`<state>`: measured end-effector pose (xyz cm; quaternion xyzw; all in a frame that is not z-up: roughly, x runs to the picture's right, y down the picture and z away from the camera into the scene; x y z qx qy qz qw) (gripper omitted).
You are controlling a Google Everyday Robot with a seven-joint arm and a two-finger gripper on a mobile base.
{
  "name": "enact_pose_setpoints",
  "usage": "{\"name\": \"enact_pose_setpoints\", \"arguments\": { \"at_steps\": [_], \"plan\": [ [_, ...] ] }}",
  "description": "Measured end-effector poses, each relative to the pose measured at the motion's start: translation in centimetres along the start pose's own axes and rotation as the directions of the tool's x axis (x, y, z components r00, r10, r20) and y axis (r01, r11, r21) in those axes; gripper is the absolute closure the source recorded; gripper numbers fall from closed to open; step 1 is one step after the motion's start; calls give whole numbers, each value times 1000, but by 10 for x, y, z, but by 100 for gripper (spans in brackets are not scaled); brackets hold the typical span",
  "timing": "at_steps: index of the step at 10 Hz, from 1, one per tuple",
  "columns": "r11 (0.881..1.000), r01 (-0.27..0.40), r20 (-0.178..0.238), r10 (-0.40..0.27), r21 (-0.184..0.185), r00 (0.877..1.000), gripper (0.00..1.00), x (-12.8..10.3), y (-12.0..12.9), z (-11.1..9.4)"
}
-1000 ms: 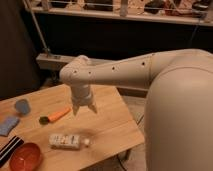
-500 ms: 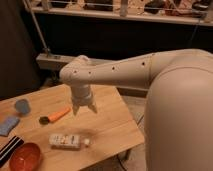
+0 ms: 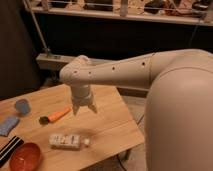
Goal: Place the eraser on the white sponge
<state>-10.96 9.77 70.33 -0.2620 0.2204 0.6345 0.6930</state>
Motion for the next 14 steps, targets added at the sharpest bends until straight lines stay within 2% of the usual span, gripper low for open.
{"name": "enact_pose_setpoints", "arguments": {
  "at_steps": [1, 2, 3, 4, 5, 6, 7, 8, 9, 10, 11, 12, 13, 14],
  "plan": [
    [998, 68, 34, -68, 9, 997, 35, -8, 9, -3],
    [987, 161, 67, -163, 25, 984, 35, -17, 26, -6],
    [957, 287, 92, -290, 42, 953, 35, -21, 53, -7],
    [926, 375, 102, -379, 52, 920, 35, -21, 73, -7],
    [899, 434, 104, -437, 57, 893, 35, -19, 86, -6],
    [832, 552, 100, -555, 58, 826, 35, -10, 111, -4],
    [795, 604, 96, -606, 55, 789, 35, -6, 121, -2],
    [733, 678, 89, -680, 49, 728, 35, 3, 137, 0],
    [648, 760, 78, -761, 43, 644, 35, 13, 156, 3],
    [586, 810, 69, -810, 39, 583, 35, 21, 169, 6],
    [484, 874, 58, -875, 36, 481, 35, 32, 189, 10],
    [397, 917, 48, -917, 35, 395, 35, 41, 205, 13],
    [301, 953, 37, -953, 33, 300, 35, 49, 221, 17],
    [212, 977, 26, -977, 36, 211, 35, 55, 235, 21]
  ]
}}
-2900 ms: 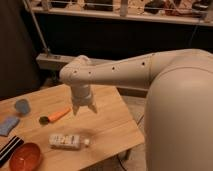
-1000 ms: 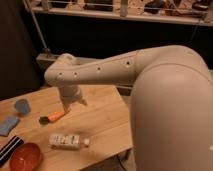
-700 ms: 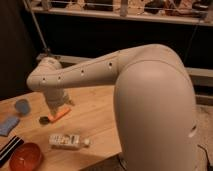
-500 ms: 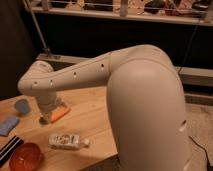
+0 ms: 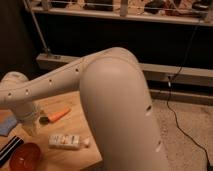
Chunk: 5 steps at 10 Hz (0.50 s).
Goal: Place the eraser on the white sponge
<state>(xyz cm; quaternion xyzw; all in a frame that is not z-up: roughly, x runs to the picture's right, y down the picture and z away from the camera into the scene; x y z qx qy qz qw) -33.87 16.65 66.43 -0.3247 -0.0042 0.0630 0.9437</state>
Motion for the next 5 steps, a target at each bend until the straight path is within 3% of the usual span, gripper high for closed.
{"name": "enact_pose_setpoints", "arguments": {
  "at_steps": [2, 5],
  "plan": [
    [991, 131, -9, -131, 5, 991, 35, -22, 15, 4],
    [989, 149, -13, -149, 6, 989, 35, -22, 16, 6]
  ]
}}
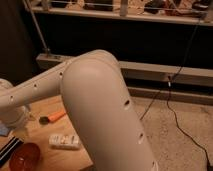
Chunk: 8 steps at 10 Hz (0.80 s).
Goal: Place the eraser on the white sponge
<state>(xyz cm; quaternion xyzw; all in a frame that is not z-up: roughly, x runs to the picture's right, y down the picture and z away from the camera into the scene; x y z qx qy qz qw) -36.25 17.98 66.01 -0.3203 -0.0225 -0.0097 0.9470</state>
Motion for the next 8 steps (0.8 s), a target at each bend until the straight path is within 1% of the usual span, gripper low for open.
{"name": "enact_pose_setpoints", "arguments": {
  "at_steps": [1, 2, 3, 4, 5, 6, 7, 8],
  "plan": [
    [1000, 22, 4, -22, 11, 1000, 35, 0, -1, 0],
    [996, 79, 25, -80, 39, 996, 35, -6, -3, 0],
    [981, 174, 59, -179, 87, 982, 35, -19, -7, 0],
    [958, 258, 91, -270, 126, 958, 35, -34, -6, -1],
    [918, 356, 138, -381, 174, 914, 35, -56, -2, -4],
    [885, 416, 172, -451, 207, 875, 35, -69, 1, -6],
    [849, 476, 218, -521, 230, 825, 35, -84, 8, -6],
    [823, 519, 257, -567, 233, 783, 35, -94, 17, -4]
  ]
}}
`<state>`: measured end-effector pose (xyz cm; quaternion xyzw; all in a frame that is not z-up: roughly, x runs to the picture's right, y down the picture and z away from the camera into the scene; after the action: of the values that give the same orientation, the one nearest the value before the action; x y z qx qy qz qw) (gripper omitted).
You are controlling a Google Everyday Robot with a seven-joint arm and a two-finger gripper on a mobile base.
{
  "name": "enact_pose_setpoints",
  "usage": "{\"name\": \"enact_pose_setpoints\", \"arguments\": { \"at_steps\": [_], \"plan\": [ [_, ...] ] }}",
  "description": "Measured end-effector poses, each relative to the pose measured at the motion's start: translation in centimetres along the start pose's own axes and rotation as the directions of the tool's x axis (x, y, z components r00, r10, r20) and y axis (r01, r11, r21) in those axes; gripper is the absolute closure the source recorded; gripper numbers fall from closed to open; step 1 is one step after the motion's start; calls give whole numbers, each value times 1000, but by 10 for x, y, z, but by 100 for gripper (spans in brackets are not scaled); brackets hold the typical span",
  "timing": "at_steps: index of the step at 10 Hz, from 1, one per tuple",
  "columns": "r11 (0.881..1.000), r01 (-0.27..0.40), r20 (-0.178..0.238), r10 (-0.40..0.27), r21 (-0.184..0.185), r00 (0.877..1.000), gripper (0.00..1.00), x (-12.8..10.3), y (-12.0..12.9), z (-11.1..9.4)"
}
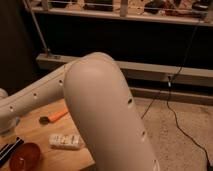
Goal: Place the eraser on the white sponge
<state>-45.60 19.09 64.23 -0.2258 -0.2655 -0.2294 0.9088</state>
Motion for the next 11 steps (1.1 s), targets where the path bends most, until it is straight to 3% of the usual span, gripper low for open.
{"name": "enact_pose_setpoints", "arguments": {
  "at_steps": [3, 5, 9, 11],
  "plan": [
    [991, 112, 118, -103, -72, 988, 35, -26, 9, 21],
    [970, 212, 166, -191, -119, 967, 35, -43, 10, 38],
    [923, 343, 200, -308, -174, 930, 35, -67, 7, 63],
    [907, 377, 207, -339, -188, 918, 35, -74, 14, 73]
  ]
}}
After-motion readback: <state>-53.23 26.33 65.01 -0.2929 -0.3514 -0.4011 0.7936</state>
